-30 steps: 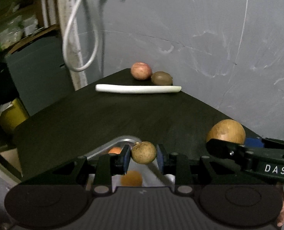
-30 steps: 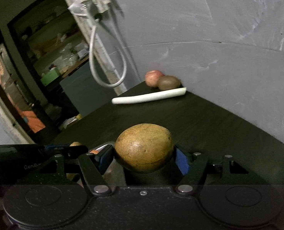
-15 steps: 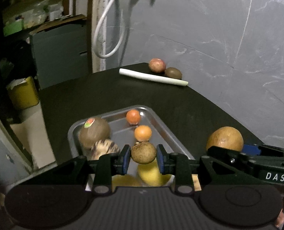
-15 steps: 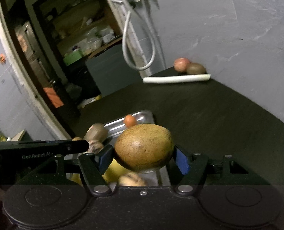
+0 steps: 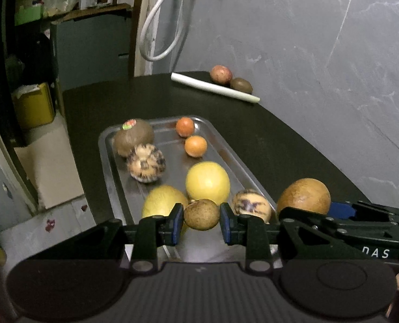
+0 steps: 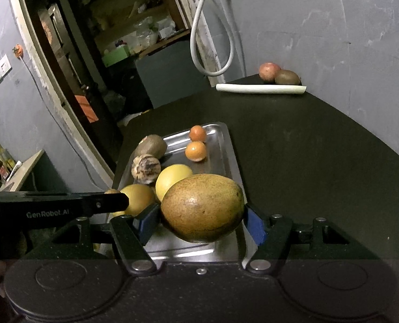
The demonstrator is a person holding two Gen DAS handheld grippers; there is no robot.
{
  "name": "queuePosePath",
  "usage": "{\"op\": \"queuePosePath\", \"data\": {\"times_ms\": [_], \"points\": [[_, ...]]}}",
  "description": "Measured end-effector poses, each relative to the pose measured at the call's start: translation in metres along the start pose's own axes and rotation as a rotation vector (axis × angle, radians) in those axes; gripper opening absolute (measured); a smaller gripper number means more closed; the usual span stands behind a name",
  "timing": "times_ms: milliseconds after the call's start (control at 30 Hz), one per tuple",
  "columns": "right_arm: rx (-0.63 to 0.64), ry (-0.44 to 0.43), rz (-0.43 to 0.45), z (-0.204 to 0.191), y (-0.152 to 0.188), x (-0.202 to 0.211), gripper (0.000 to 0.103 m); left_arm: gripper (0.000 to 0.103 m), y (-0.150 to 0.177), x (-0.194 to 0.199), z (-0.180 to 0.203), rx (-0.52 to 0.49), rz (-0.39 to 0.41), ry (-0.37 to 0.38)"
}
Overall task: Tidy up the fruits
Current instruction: 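Carry the small fruit and brown pear to the tray and release both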
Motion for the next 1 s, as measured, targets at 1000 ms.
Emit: {"op": "queuePosePath", "data": {"times_ms": [1000], "points": [[0.035, 0.047, -0.069, 0.006, 0.025, -0.012, 0.070, 0.032, 0.043, -0.022, 0.010, 0.073, -0.101, 0.008]]}}
Point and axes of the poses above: each gripper's, at about its wrist camera, not at the fingertips, and x roughly against the way its jaws point, z to its right, y to its underside, the point moved 6 cm from there along -x, roughly the way its jaws point, and after that the axes turned 8 degrees about -x, right-handed, at the moved point
